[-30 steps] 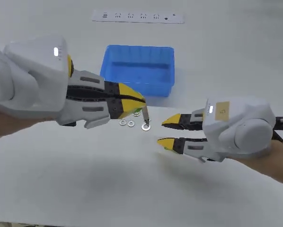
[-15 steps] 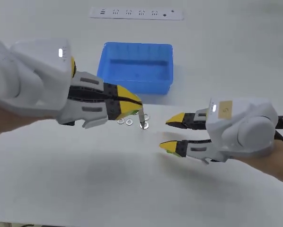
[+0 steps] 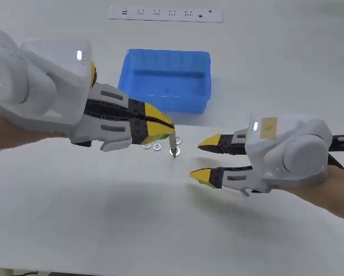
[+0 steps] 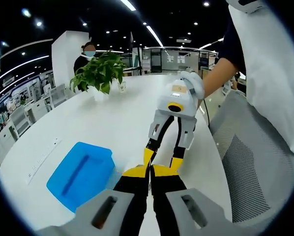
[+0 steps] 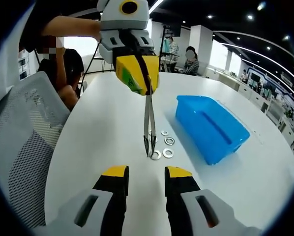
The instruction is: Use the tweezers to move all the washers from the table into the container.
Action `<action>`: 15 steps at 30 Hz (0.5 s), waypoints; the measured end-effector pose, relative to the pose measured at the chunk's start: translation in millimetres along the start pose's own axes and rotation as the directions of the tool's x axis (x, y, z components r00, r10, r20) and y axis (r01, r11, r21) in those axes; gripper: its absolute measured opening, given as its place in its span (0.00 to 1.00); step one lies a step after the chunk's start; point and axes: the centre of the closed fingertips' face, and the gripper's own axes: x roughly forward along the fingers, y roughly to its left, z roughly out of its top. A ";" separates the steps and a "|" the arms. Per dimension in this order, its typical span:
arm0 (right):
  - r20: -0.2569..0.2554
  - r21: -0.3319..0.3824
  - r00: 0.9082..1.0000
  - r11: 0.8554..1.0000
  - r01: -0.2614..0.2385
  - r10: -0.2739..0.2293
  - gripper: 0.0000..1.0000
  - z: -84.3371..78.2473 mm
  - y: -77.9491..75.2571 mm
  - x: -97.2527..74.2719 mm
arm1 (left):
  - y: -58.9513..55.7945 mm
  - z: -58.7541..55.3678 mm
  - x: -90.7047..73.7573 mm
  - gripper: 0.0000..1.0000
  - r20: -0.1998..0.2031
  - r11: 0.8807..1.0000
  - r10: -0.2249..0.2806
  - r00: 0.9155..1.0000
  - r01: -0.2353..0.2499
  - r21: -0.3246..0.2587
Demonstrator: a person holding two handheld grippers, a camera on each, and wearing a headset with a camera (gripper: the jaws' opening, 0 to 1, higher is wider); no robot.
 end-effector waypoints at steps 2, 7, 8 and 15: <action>0.005 -0.012 1.000 1.000 -0.002 0.002 0.30 6.2 -4.7 5.5 | 2.6 -0.9 0.2 0.04 -0.025 1.000 -0.011 1.000 0.011 -0.006; 0.027 -0.021 0.999 0.999 -0.046 0.047 0.27 23.1 -9.1 21.0 | 10.9 -3.1 -0.5 0.04 -0.026 0.999 0.001 1.000 -0.002 -0.039; 0.027 -0.024 0.998 0.998 -0.059 0.060 0.26 24.7 -7.9 23.1 | 8.6 -2.3 0.3 0.04 -0.022 0.999 -0.006 1.000 0.005 -0.042; 0.010 -0.053 0.992 0.991 -0.125 0.126 0.19 28.1 -0.1 31.8 | 3.4 -0.5 5.9 0.04 -0.012 0.999 -0.017 1.000 0.016 -0.036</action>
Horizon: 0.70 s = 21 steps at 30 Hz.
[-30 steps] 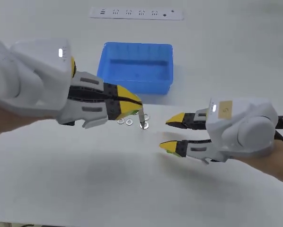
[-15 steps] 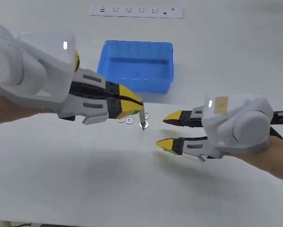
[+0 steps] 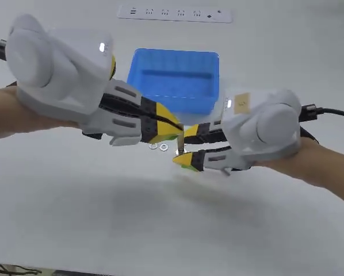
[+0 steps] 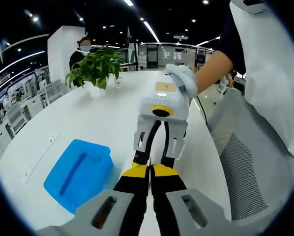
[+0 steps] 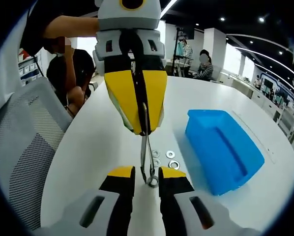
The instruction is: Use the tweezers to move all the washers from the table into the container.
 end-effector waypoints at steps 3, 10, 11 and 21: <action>-0.009 -0.003 1.000 1.000 -0.004 0.004 0.13 -0.6 0.2 1.2 | -0.5 0.1 1.0 0.05 -0.002 1.000 -0.005 1.000 0.005 0.007; -0.037 -0.042 0.999 0.999 -0.005 0.003 0.11 -3.7 1.4 1.0 | -3.0 -0.4 2.4 0.05 -0.001 1.000 -0.009 1.000 0.009 0.011; -0.037 -0.041 0.999 0.999 -0.005 0.003 0.10 -4.0 1.1 0.6 | -4.5 0.0 3.2 0.05 -0.001 1.000 -0.013 1.000 0.013 0.015; -0.025 -0.024 1.000 1.000 0.012 -0.013 0.09 -3.9 0.7 -2.1 | -3.3 -0.8 1.3 0.06 0.011 0.999 0.036 0.999 -0.036 0.031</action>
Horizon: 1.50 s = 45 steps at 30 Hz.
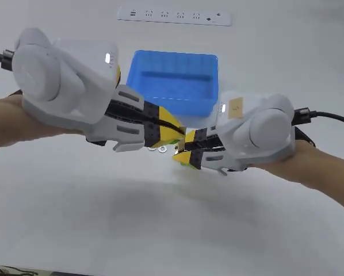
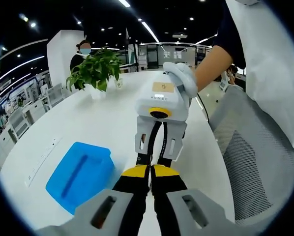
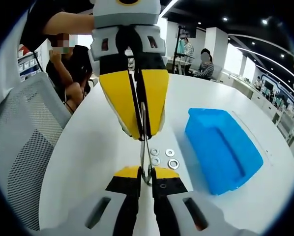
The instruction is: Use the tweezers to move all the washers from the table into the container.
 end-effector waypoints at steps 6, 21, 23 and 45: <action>0.007 0.004 1.000 1.000 0.012 -0.012 0.09 7.1 -3.0 -7.2 | 2.9 4.3 -12.8 0.14 0.042 0.997 0.062 0.997 -0.061 -0.039; 0.051 -0.032 0.998 0.999 0.035 -0.033 0.09 45.4 -13.2 -33.2 | -2.2 -4.1 -62.8 0.33 0.118 0.952 0.300 0.947 -0.290 -0.094; 0.053 -0.039 0.998 0.999 0.037 -0.035 0.09 49.5 -16.1 -37.2 | -3.0 -5.8 -67.1 0.37 0.119 0.943 0.328 0.937 -0.316 -0.107; 0.110 -0.059 0.987 0.990 0.126 -0.119 0.09 92.1 -99.2 -31.8 | -7.1 -34.0 -81.4 0.47 0.102 0.899 0.393 0.914 -0.359 -0.251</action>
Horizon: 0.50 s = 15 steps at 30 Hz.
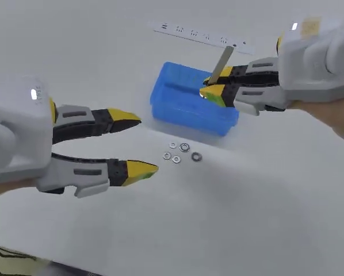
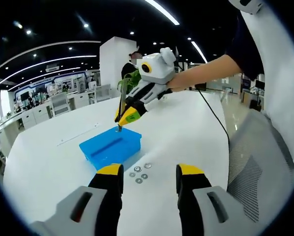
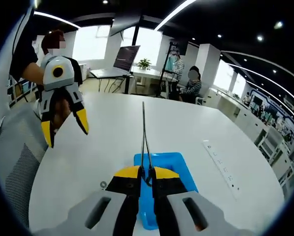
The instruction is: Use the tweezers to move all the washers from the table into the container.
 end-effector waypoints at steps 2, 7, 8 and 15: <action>-0.006 -0.005 1.000 1.000 0.006 -0.006 0.09 -2.6 -6.2 8.1 | 0.9 -2.7 -2.0 0.46 -0.001 1.000 0.002 1.000 -0.002 -0.008; -0.020 -0.008 1.000 1.000 0.004 -0.004 0.09 -11.3 -14.5 25.4 | 5.6 -8.5 -4.1 0.47 0.003 0.998 0.019 1.000 -0.019 -0.052; -0.025 -0.005 1.000 1.000 0.001 -0.001 0.09 -14.3 -15.6 29.4 | 6.0 -10.5 -3.9 0.47 -0.001 0.998 0.019 1.000 -0.019 -0.057; -0.051 0.025 0.999 1.000 -0.013 0.014 0.09 -32.3 -19.7 45.0 | 11.8 -13.2 -1.1 0.32 0.021 0.990 0.047 0.999 -0.043 -0.138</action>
